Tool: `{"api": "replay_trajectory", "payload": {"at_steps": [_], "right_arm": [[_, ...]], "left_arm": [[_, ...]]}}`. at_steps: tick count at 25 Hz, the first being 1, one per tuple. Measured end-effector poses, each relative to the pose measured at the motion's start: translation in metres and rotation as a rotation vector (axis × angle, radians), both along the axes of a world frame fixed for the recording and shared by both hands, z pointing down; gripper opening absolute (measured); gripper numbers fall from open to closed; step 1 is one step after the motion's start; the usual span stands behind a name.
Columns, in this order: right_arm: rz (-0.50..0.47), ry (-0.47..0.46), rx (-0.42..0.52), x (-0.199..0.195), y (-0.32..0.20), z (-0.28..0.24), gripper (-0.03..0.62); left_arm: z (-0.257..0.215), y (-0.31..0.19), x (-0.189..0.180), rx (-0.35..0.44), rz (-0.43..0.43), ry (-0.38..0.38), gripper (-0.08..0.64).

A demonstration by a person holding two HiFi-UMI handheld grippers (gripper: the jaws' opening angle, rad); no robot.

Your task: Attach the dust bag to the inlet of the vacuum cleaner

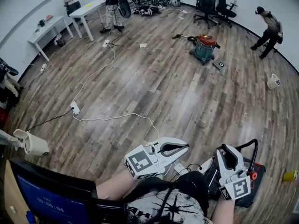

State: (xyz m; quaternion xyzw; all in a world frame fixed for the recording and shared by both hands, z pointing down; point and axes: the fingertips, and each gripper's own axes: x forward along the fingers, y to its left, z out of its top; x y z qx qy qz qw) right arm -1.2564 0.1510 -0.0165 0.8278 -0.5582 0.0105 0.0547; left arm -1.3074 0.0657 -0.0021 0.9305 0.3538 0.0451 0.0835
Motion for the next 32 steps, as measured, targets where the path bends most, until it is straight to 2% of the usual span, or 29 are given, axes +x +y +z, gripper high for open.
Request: {"api": "replay_trajectory", "payload": {"at_steps": [7,11,14,19,26,32], "right_arm": [[0.0,0.011,-0.031,0.024,-0.012,-0.003,0.1],[-0.017,-0.007,-0.035,0.053,-0.012,0.008,0.1],[-0.057,-0.023,-0.058,0.085,-0.009,0.019,0.112],[-0.082,-0.051,-0.021,0.183,0.013,0.034,0.113],[-0.099,-0.077,0.01,0.324,0.067,0.024,0.113],[-0.081,-0.109,0.031,0.398,0.108,0.032,0.115]], "left_arm": [[-0.005,-0.005,0.027,-0.021,0.019,0.035,-0.003],[0.009,-0.007,0.056,-0.033,0.004,0.005,-0.003],[0.019,-0.004,0.089,0.003,-0.014,-0.009,-0.003],[0.032,0.019,0.182,0.056,-0.056,-0.045,-0.003],[0.003,0.088,0.332,0.109,-0.01,-0.024,-0.003],[0.001,0.132,0.42,0.16,0.02,-0.02,-0.003]]}}
